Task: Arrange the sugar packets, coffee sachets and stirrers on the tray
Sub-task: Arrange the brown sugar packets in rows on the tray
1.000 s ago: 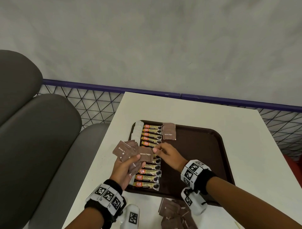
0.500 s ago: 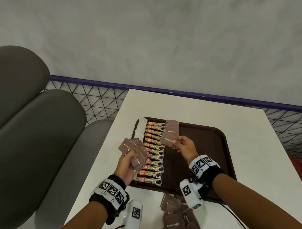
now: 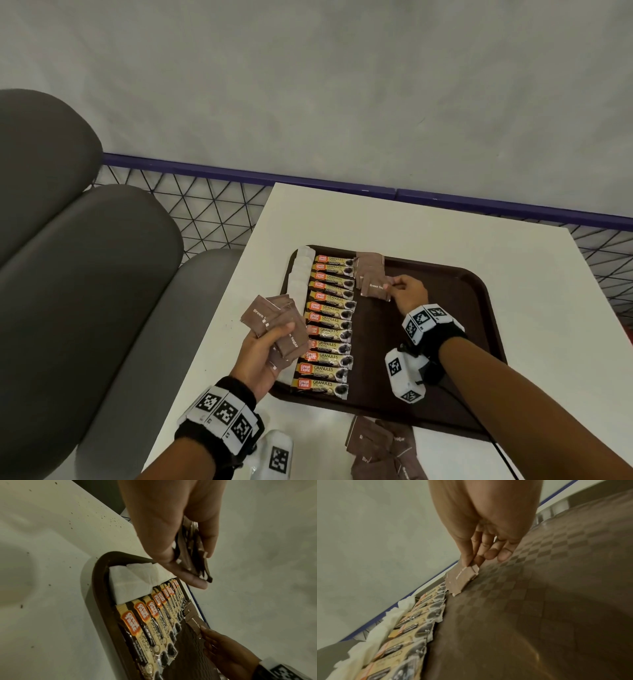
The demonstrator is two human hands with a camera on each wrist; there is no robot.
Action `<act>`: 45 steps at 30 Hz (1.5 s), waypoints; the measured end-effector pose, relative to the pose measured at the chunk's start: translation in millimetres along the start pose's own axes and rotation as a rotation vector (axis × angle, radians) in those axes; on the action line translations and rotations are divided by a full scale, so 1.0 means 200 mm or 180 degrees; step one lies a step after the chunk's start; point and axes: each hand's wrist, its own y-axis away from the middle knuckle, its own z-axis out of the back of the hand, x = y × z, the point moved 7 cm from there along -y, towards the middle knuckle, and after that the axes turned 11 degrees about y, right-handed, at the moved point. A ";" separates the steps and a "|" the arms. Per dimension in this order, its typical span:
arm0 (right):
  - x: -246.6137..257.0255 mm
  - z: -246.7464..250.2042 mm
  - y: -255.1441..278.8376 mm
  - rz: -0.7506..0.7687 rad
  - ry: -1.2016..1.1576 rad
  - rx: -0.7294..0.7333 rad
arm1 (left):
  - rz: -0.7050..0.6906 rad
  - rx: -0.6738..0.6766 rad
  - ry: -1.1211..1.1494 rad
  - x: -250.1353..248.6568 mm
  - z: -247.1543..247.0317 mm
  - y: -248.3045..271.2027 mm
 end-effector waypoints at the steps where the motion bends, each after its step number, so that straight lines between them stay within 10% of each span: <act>1: 0.00 -0.01 0.00 -0.0014 0.0027 -0.0009 | -0.0004 -0.0002 -0.0017 0.00 0.00 0.00; 22: 0.09 0.01 0.04 0.0363 0.0960 -0.0389 | -0.0146 0.0060 -0.0258 -0.03 -0.02 0.00; 34: 0.36 -0.22 0.56 0.1544 -0.0435 0.1382 | -0.0443 0.0085 -0.0311 -0.01 -0.15 0.04; 45: 0.30 -0.23 0.56 0.1312 -0.0913 0.1572 | -0.0199 0.0181 -0.0019 0.06 -0.18 0.06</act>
